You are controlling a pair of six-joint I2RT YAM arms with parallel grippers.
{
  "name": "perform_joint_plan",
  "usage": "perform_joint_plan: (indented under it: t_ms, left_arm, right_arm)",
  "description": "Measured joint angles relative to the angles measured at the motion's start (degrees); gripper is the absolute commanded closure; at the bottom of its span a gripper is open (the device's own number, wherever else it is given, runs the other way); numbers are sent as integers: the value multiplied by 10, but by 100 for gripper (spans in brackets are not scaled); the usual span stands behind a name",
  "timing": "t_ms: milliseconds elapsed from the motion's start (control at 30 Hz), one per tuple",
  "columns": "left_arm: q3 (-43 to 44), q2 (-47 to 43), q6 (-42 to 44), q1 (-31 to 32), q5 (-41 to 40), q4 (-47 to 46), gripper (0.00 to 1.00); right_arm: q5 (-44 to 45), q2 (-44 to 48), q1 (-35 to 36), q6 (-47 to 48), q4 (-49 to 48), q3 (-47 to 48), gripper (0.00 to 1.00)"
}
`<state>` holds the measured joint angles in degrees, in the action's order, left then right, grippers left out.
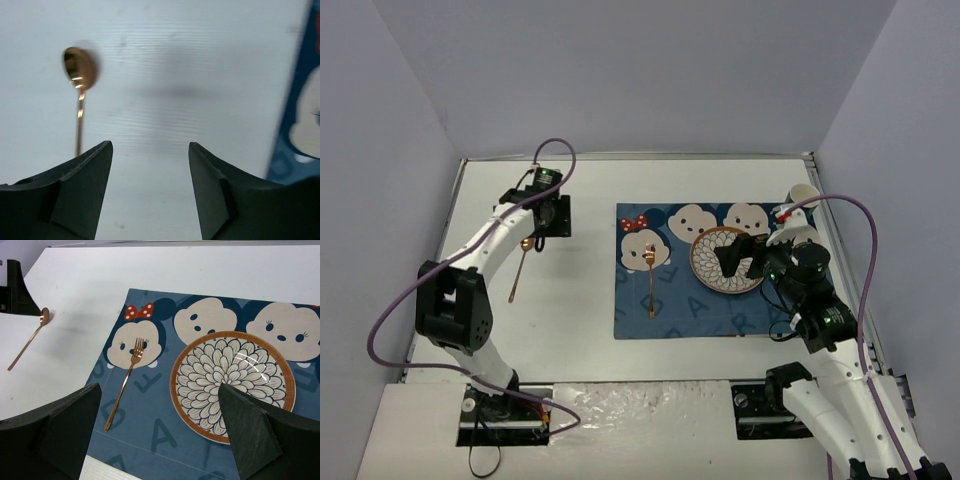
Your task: Set the dinner table for one person
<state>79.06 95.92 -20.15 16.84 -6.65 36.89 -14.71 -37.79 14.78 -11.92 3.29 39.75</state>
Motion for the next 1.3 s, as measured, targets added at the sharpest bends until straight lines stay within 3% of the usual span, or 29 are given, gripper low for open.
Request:
perform_joint_plan:
  t_ms: [333, 600, 833, 1067, 1200, 1300]
  left_arm:
    - [-27, 65, 80, -105, 26, 2, 49]
    - [-27, 109, 93, -164, 54, -9, 53]
    - [-21, 145, 93, -175, 83, -22, 67]
    - [-18, 150, 86, -181, 108, -26, 87]
    - [-19, 150, 59, -180, 118, -28, 98]
    - [-28, 145, 16, -175, 113, -35, 100]
  right_arm:
    - [-12, -4, 1, 0, 0, 0, 0]
    - [-13, -3, 3, 0, 0, 0, 0]
    - [-13, 5, 3, 0, 0, 0, 0]
    - [-13, 6, 3, 1, 0, 0, 0]
    - [-13, 6, 3, 2, 0, 0, 0]
    - [-13, 6, 3, 2, 0, 0, 0]
